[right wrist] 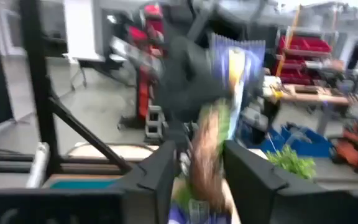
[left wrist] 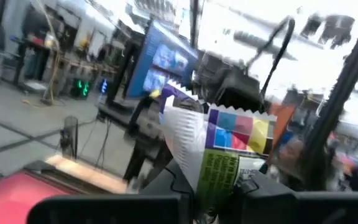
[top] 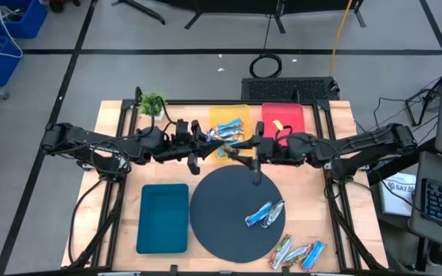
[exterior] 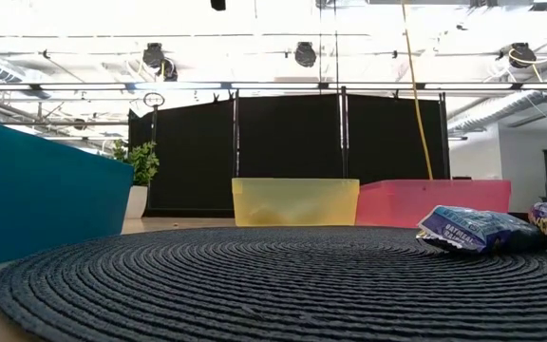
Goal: Pick and place Granola Bars by type
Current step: Put the blue granola bar into the blue bin
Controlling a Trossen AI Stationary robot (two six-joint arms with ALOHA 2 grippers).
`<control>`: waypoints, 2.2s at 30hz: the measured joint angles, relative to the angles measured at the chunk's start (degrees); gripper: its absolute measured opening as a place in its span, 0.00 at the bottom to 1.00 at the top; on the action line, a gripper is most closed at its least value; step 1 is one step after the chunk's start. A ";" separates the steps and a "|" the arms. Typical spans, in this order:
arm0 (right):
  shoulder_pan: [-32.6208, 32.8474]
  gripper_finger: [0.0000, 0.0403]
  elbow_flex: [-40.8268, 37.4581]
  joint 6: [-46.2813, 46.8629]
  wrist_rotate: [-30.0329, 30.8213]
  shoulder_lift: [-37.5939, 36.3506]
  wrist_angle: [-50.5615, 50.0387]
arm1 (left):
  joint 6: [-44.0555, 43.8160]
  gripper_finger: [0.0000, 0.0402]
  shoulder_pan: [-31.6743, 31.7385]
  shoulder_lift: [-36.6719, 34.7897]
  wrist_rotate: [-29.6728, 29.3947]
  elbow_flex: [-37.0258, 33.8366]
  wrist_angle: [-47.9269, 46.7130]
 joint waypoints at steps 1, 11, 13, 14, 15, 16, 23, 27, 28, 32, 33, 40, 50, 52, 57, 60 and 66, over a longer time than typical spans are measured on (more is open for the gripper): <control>0.46 0.35 0.00 0.29 -0.15 -1.14 0.69 | -0.20 0.09 0.00 -0.73 0.15 -0.04 -2.77; 6.10 0.47 0.14 3.60 1.71 -15.29 -12.71 | -12.61 0.07 -5.40 -13.15 1.45 -0.02 -48.47; 6.54 0.47 0.14 4.15 1.83 -17.23 -16.08 | -17.83 0.07 -8.15 -14.11 1.95 -0.02 -60.47; 6.62 0.46 0.14 4.50 1.92 -17.83 -17.13 | -19.94 0.07 -9.62 -14.09 1.97 -0.04 -65.52; 6.67 0.46 0.14 5.04 1.90 -18.37 -18.16 | -21.29 0.07 -10.98 -13.94 2.06 -0.04 -69.36; 6.67 0.45 0.14 5.41 1.92 -18.85 -19.14 | -22.36 0.07 -12.16 -13.61 2.39 -0.04 -72.37; 6.64 0.43 0.12 5.39 1.88 -19.80 -20.08 | -25.00 0.07 -13.96 -5.27 10.64 0.00 -81.16; 6.64 0.43 0.12 7.13 1.85 -19.47 -22.81 | -22.10 0.07 -13.97 2.69 14.24 -0.07 -86.86; 6.64 0.44 0.12 8.53 1.85 -19.23 -24.96 | -20.87 0.07 -13.92 4.46 15.18 -0.07 -86.42; 6.64 0.44 -1.09 14.89 1.83 -18.40 -37.94 | -17.25 0.07 -13.99 10.34 18.39 -0.07 -83.42; 6.69 0.44 -2.16 16.07 1.83 -18.24 -40.37 | -16.85 0.07 -13.97 11.38 18.49 -0.07 -82.93; 8.49 0.44 -13.69 19.81 -2.31 -16.27 -41.09 | -14.21 0.06 -13.92 15.22 18.84 -0.41 -82.09; 11.00 0.47 -25.78 24.49 -14.91 -4.78 -20.59 | -20.01 0.37 -12.86 15.27 20.93 -2.91 -82.10; 11.70 0.48 -25.78 23.79 -15.75 -2.04 -18.30 | -21.19 0.46 -12.46 14.01 21.43 -2.15 -82.31; 12.64 0.51 -25.80 23.45 -20.44 4.06 -17.52 | -22.94 0.64 -11.14 8.30 18.72 0.38 -81.89; 12.98 0.51 -25.80 21.95 -20.73 6.33 -15.72 | -22.99 0.69 -10.52 4.68 16.10 2.65 -82.35; 12.48 0.50 -25.69 20.56 -20.81 11.21 -14.06 | -19.75 0.70 -9.63 0.51 11.04 10.85 -81.11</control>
